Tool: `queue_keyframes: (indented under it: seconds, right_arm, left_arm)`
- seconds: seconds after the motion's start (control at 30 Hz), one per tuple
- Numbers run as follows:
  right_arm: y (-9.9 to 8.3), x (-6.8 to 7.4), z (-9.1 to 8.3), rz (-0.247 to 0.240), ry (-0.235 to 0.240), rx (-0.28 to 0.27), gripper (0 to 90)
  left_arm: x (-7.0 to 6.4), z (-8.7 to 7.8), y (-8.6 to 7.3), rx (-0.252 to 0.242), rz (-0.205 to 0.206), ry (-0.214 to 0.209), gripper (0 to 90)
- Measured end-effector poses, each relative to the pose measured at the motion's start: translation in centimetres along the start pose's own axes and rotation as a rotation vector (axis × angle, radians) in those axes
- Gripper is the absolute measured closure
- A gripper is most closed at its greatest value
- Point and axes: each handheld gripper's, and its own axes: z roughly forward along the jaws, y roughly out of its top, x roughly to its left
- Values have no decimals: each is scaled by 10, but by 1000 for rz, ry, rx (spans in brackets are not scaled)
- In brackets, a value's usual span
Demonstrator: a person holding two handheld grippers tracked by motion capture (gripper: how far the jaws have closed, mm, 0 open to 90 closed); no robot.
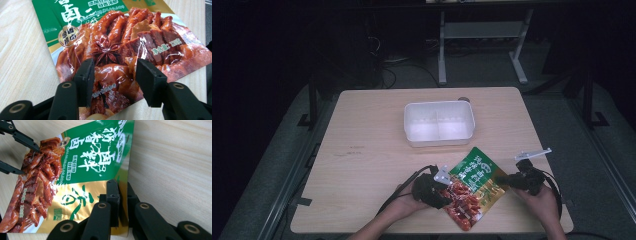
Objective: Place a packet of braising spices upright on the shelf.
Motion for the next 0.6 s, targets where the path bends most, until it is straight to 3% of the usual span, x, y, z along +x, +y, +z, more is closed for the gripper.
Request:
queue_keyframes:
  seconds: [0.3,0.6]
  right_arm:
    - [-1,1,-2,3,7,-10,883]
    - [4,6,-8,-7,12,-24,893]
  left_arm:
    - [2,-32,-10,-29,7,41,468]
    - [9,-50,-41,-37,-33,60,436]
